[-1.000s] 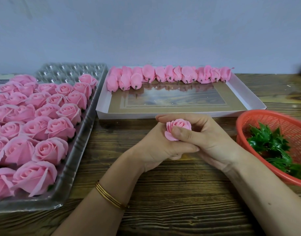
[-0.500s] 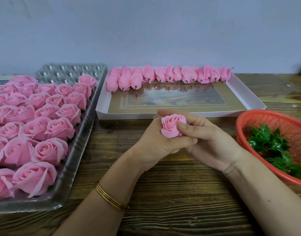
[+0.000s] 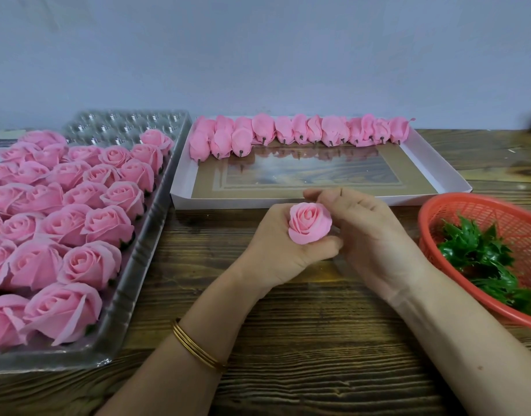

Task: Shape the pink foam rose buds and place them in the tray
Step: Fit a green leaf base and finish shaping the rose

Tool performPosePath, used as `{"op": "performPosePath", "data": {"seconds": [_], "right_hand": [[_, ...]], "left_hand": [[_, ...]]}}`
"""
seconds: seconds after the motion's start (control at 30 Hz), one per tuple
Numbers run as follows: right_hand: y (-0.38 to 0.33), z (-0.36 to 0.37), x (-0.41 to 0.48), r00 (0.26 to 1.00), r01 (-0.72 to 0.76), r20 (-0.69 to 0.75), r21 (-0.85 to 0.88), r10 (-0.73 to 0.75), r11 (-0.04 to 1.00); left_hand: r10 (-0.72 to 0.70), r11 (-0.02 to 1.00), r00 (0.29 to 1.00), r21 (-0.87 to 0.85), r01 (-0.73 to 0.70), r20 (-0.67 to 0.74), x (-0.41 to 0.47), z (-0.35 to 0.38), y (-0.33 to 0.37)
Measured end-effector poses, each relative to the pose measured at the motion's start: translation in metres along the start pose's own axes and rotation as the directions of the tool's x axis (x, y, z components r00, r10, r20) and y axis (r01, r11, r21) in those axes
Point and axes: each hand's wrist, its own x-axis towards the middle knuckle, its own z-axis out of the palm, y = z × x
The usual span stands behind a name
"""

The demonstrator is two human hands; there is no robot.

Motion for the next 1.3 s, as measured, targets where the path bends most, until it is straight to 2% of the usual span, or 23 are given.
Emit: {"op": "performPosePath", "data": {"seconds": [0.37, 0.53, 0.77, 0.83, 0.93, 1.07, 1.2, 1.3], "right_hand": [[0.0, 0.0, -0.001, 1.0, -0.015, 0.001, -0.02, 0.015, 1.0], [0.003, 0.0, 0.0, 0.999, -0.014, -0.047, -0.014, 0.013, 1.0], [0.002, -0.002, 0.0, 0.979, 0.07, -0.185, -0.084, -0.084, 0.994], [-0.001, 0.0, -0.002, 0.973, 0.145, -0.163, -0.108, -0.162, 0.983], [-0.004, 0.004, -0.005, 0.975, 0.21, -0.051, -0.125, -0.217, 0.97], [-0.005, 0.007, -0.009, 0.98, 0.196, 0.073, -0.245, -0.184, 0.949], [-0.006, 0.008, -0.011, 0.983, 0.178, 0.11, -0.366, -0.147, 0.914], [-0.006, 0.009, -0.012, 0.986, 0.155, 0.113, -0.393, -0.119, 0.906]], "left_hand": [[0.005, 1.0, 1.0, 0.024, -0.006, 0.021, -0.001, 0.001, 0.0], [0.012, 0.999, 1.0, 0.043, -0.013, 0.019, 0.0, 0.0, -0.002], [-0.014, 0.998, 1.0, 0.06, 0.014, 0.003, 0.0, -0.001, -0.003], [-0.02, 0.998, 1.0, 0.067, 0.02, 0.004, 0.001, -0.002, -0.005], [-0.042, 0.997, 0.999, 0.058, 0.04, 0.028, 0.001, 0.0, -0.006], [-0.039, 0.998, 0.997, 0.05, 0.036, 0.067, 0.001, 0.001, -0.004], [-0.028, 0.999, 0.996, 0.045, 0.025, 0.083, -0.001, 0.0, -0.004], [-0.047, 0.998, 0.992, 0.035, 0.043, 0.115, 0.0, 0.0, -0.004]]}}
